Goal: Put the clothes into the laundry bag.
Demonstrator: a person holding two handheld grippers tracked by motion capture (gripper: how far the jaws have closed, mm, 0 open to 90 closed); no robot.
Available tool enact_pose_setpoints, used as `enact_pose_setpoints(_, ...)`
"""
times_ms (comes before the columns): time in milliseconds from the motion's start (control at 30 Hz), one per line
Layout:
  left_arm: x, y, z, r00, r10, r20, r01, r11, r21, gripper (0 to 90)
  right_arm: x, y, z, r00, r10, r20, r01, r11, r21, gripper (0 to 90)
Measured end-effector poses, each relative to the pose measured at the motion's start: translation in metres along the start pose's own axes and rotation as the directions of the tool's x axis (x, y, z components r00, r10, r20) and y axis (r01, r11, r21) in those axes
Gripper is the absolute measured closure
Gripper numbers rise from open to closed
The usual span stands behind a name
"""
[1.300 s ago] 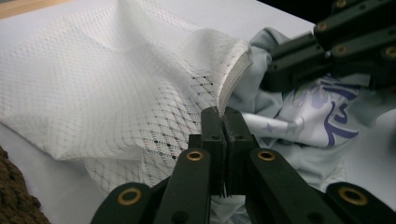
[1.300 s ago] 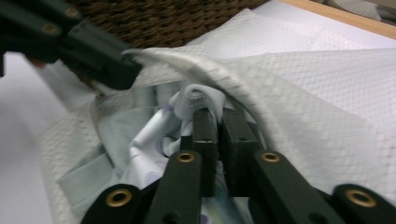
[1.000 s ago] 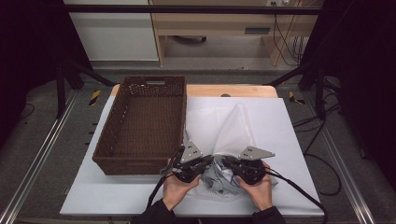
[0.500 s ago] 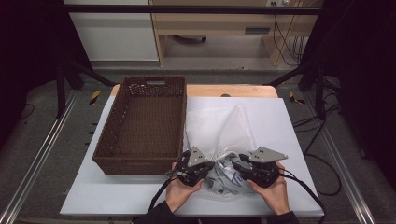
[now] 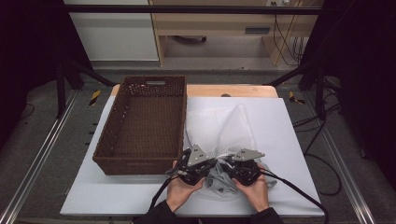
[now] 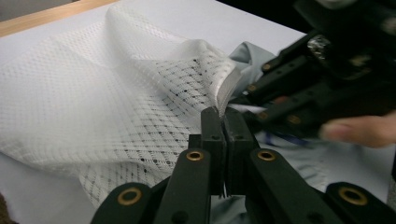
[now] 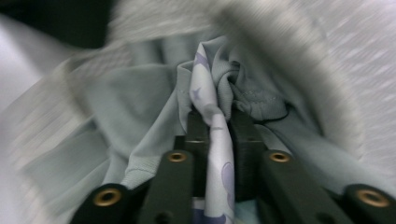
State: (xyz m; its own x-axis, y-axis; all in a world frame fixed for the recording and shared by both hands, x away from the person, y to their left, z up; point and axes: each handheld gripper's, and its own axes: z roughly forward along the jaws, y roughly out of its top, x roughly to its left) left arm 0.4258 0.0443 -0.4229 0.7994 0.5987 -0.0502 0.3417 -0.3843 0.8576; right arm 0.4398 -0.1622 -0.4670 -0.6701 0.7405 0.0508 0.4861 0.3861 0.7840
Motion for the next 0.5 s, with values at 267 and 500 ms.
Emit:
enact_pose_setpoints(267,-0.007,-0.002,0.005,0.9997,0.012,0.023,-0.012,0.9997,0.022,88.8,-0.017,0.009,0.007,0.9766,0.111,0.184,-0.092,0.99,-0.106,83.5)
enact_pose_setpoints(500,0.005,-0.01,0.014,0.9997,-0.022,-0.006,0.022,0.9984,0.052,88.8,-0.012,0.008,-0.015,0.9967,-0.008,0.081,0.011,0.999,-0.034,57.2)
